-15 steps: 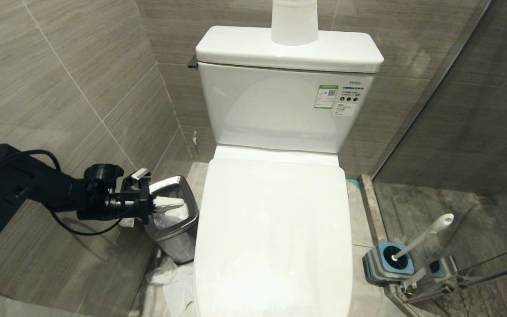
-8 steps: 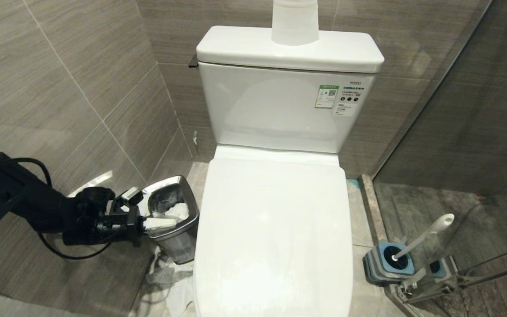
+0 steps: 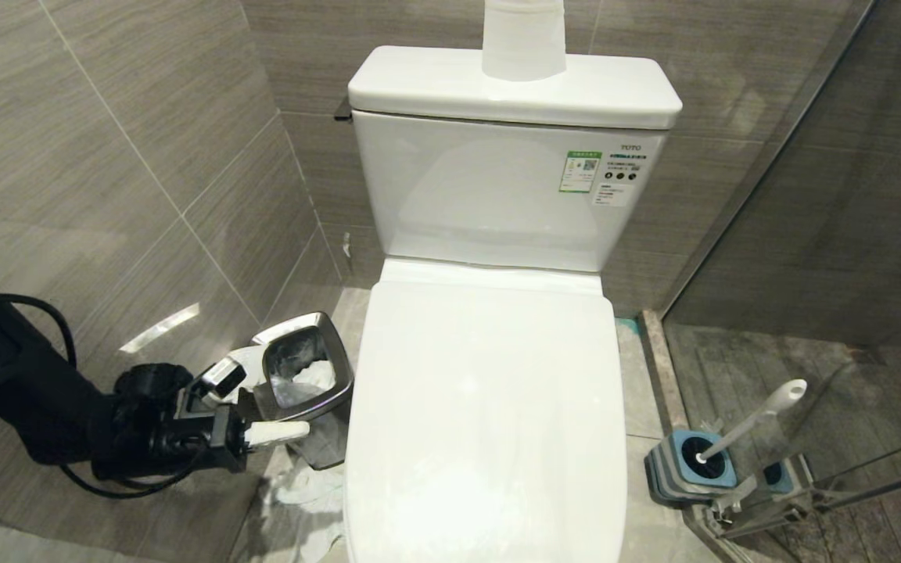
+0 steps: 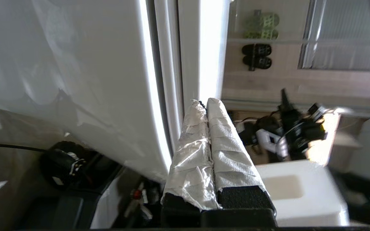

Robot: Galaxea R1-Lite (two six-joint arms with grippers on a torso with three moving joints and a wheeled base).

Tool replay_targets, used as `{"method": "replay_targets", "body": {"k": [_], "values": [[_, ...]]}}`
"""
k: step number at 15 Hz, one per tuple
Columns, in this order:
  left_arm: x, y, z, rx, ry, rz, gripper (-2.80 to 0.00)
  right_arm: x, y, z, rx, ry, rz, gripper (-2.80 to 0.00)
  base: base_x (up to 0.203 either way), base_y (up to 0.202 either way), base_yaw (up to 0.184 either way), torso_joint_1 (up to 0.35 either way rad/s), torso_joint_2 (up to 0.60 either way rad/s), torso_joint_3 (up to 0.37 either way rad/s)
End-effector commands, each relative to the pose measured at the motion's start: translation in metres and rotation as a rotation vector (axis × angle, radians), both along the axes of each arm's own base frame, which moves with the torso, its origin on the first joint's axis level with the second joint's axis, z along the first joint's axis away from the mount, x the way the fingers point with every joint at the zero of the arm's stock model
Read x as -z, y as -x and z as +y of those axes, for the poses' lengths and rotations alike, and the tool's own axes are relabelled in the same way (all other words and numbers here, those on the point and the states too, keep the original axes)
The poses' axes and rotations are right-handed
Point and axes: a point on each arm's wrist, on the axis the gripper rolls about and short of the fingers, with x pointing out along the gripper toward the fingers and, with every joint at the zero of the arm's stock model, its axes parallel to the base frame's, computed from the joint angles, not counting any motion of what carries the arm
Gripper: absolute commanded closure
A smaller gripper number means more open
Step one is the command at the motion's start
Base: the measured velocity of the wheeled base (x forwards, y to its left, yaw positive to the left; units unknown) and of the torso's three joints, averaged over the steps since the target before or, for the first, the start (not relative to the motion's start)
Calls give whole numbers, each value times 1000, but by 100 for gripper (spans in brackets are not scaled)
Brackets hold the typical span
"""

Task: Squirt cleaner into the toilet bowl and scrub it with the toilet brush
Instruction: Use the left hand to lift the toilet lid slightly

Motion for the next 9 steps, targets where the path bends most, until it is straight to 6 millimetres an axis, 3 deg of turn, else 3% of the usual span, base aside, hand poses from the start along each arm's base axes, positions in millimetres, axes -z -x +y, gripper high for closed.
{"method": "replay_targets", "body": {"k": [1, 5, 6, 9], "values": [[0, 18, -4, 8, 5, -15, 0, 0, 0, 0, 0, 0, 0, 0, 0, 0, 0, 0, 0, 0], [-5, 34, -14, 28, -1, 2, 0, 0, 0, 0, 0, 0, 0, 0, 0, 0, 0, 0, 0, 0], [-4, 36, -16, 35, -1, 8, -280, 0, 0, 0, 0, 0, 0, 0, 0, 0, 0, 0, 0, 0], [-7, 37, -20, 48, -3, -1, -280, 0, 0, 0, 0, 0, 0, 0, 0, 0, 0, 0, 0, 0]]}}
